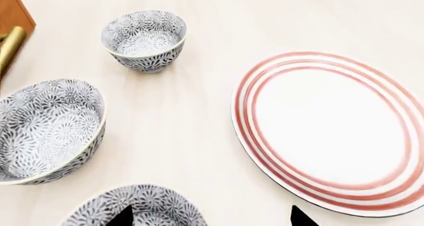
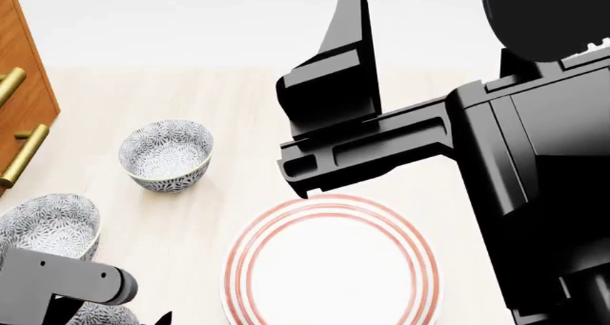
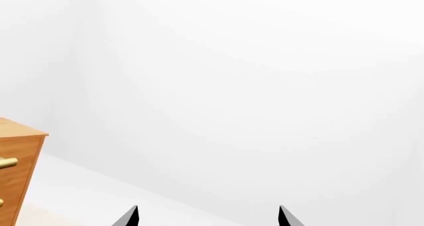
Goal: Put the bowl at the front on the plate.
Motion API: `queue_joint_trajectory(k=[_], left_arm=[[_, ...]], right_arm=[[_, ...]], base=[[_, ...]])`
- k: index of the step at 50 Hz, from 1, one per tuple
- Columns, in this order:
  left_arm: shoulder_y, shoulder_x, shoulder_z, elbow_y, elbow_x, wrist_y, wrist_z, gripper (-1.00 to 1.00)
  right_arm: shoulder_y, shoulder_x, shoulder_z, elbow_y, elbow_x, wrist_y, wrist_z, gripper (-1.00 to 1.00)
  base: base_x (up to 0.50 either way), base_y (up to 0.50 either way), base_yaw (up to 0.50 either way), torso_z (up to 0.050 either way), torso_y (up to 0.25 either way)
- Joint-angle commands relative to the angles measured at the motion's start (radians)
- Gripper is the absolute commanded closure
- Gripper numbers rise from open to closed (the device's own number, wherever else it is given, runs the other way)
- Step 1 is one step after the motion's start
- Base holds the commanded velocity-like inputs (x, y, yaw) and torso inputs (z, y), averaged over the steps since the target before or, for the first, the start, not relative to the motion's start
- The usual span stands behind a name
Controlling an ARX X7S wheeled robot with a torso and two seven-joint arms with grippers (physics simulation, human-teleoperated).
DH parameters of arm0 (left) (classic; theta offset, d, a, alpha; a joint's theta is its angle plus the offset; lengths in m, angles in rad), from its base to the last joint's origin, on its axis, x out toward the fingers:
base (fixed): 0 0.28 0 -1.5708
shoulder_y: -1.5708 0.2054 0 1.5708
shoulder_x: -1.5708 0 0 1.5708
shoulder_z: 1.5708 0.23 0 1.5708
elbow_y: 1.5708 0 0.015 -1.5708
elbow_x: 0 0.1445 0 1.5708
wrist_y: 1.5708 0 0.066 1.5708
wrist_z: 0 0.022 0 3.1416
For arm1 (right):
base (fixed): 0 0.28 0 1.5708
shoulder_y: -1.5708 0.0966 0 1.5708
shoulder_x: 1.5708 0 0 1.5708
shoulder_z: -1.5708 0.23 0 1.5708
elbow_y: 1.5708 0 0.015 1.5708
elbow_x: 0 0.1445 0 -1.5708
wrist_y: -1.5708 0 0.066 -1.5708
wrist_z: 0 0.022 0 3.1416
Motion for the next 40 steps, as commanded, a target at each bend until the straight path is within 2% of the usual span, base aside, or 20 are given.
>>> queue_joint_trajectory(k=[1, 40], left_arm=[[0.024, 0.003, 0.021, -0.021, 0.056, 0.013, 0.037, -1.00], [0.075, 0.003, 0.076, -0.063, 0.146, 0.044, 0.077, -1.00]], right_arm=[[-0.001, 0.000, -0.003, 0.000, -0.013, 0.001, -0.016, -1.00], [0.018, 0.019, -0.016, -0.007, -0.006, -0.016, -0.013, -1.00]], base=[[0.00, 0.00, 0.00, 0.000, 0.000], [0.00, 0.00, 0.00, 0.000, 0.000]])
